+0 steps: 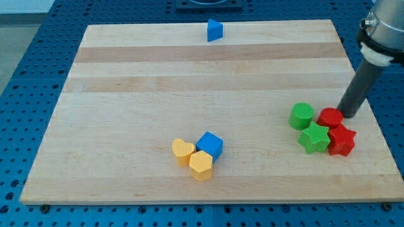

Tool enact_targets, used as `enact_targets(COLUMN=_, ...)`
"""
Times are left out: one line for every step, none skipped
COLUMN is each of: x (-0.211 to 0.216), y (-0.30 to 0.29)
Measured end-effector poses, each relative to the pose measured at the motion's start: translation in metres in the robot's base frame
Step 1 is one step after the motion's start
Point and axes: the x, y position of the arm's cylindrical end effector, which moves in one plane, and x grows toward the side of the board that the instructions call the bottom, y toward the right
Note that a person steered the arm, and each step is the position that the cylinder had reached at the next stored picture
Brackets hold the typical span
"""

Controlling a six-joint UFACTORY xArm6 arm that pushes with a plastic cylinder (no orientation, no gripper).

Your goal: Nudge the green circle right a bit

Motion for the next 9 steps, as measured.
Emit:
enact_targets(x=0.009, y=-0.012)
enact_targets(x=0.010, y=-0.032)
enact_targets(x=0.010, y=-0.051)
enact_targets(x=0.010, y=-0.064)
enact_targets(x=0.010, y=-0.075)
enact_targets(x=0.010, y=-0.091)
enact_targets(x=0.010, y=-0.095)
enact_targets(x=0.008, y=-0.109)
enact_targets(x=0.008, y=-0.129)
